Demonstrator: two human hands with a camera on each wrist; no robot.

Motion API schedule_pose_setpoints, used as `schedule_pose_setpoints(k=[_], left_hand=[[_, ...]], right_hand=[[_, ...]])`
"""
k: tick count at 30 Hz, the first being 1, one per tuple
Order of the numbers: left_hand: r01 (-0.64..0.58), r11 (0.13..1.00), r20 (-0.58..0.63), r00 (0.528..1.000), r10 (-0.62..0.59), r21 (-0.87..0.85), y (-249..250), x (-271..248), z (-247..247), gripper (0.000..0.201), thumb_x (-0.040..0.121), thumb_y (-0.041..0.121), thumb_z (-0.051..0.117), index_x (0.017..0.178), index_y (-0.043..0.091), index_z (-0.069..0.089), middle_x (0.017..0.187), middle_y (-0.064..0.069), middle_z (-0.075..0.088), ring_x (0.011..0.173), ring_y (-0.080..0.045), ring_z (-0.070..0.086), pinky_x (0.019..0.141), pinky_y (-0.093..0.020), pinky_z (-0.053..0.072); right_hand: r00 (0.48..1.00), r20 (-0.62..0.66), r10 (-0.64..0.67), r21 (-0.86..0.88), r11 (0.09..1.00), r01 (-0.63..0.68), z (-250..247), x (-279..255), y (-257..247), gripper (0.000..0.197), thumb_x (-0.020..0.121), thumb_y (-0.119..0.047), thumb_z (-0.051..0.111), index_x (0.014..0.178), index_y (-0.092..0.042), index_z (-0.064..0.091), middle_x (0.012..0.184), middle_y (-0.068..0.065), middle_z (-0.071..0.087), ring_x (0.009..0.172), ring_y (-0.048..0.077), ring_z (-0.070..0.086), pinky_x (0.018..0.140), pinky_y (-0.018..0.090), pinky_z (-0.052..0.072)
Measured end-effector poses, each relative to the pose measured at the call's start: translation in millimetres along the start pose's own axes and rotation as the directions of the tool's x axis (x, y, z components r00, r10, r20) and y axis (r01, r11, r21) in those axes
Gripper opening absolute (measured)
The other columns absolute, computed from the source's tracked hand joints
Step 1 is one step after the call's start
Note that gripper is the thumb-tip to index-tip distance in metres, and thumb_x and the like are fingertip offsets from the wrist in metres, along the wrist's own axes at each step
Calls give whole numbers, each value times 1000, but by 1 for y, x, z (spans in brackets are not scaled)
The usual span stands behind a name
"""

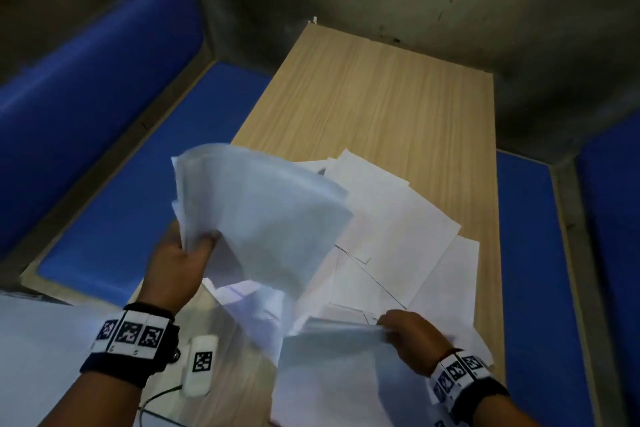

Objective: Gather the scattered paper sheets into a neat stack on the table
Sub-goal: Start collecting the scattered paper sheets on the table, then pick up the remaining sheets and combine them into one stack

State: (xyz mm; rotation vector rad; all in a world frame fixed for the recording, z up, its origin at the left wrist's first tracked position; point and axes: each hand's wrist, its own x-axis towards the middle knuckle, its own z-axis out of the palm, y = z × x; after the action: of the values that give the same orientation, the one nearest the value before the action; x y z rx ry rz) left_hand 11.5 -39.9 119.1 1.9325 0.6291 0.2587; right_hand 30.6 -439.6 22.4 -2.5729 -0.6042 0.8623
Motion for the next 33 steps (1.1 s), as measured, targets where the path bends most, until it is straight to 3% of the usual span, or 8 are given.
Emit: schedule_pose_setpoints(k=[3, 9, 12, 14, 21, 24, 26, 33], left_hand=[[75, 987, -1, 997, -76, -141, -6, 14, 9, 45, 83, 31, 74, 120, 7, 65, 113, -10, 71, 102, -29, 68, 90, -44, 54], [176, 956, 147, 979, -144, -234, -8, 10, 39, 29, 90, 10, 69, 118, 15, 63, 100, 9, 76, 94, -6, 72, 79, -23, 54], [232, 936, 266, 950, -160, -263, 2, -6, 54, 32, 96, -7, 53, 112, 20, 56, 69, 26, 74, 86, -9, 68, 62, -12, 52], [206, 932, 316, 943, -108, -297, 12, -16, 63, 24, 102, 4, 46, 114, 14, 64, 87, 13, 79, 89, -18, 72, 65, -17, 56], [384, 894, 585, 789, -188, -231, 15, -43, 79, 46, 95, -16, 46, 101, 28, 56, 80, 26, 76, 92, -7, 70, 63, -10, 53], [456, 853, 575, 781, -246, -254, 19, -48, 79, 23, 103, 25, 48, 93, 22, 68, 87, -2, 76, 84, -13, 75, 62, -17, 56], [493, 828, 609, 753, -250, -268, 11, -51, 81, 54, 92, 62, 41, 108, 20, 72, 104, -9, 78, 94, -19, 76, 80, -31, 59], [215, 969, 549, 828, -114, -123, 19, -57, 95, 43, 76, 13, 78, 108, 36, 59, 109, 7, 74, 103, -15, 71, 91, -39, 57]], right_hand=[[993, -75, -96, 162, 981, 107, -29, -14, -9, 24, 84, -9, 58, 81, -32, 63, 81, -13, 71, 82, 0, 66, 75, 29, 53], [961, -277, 23, 549, 825, 138, -79, -33, -35, 13, 87, -5, 67, 93, -14, 74, 90, 4, 76, 91, 24, 70, 82, 39, 56], [926, -356, 129, 721, 668, 184, -83, -32, -52, 26, 81, -32, 76, 101, -14, 73, 97, 8, 77, 96, 28, 71, 86, 44, 58], [906, -374, 200, 780, 596, 190, -80, -26, -60, 45, 75, -51, 73, 108, -20, 70, 105, 3, 76, 101, 23, 70, 87, 41, 58], [880, -315, 356, 912, 370, 176, -57, 0, -69, 32, 91, -19, 64, 122, -25, 59, 116, 2, 72, 105, 21, 69, 93, 45, 55], [847, -324, 421, 909, 387, 155, -46, 3, -70, 38, 90, -10, 65, 120, -29, 50, 110, 0, 73, 96, 10, 71, 88, 37, 55], [835, -326, 442, 907, 395, 145, -39, 3, -66, 50, 90, -10, 67, 131, -29, 46, 116, -6, 71, 104, 9, 69, 94, 37, 53], [783, -326, 529, 936, 295, 191, -32, -4, -61, 28, 73, -2, 81, 99, -7, 71, 95, 13, 78, 97, 35, 72, 88, 44, 57]])
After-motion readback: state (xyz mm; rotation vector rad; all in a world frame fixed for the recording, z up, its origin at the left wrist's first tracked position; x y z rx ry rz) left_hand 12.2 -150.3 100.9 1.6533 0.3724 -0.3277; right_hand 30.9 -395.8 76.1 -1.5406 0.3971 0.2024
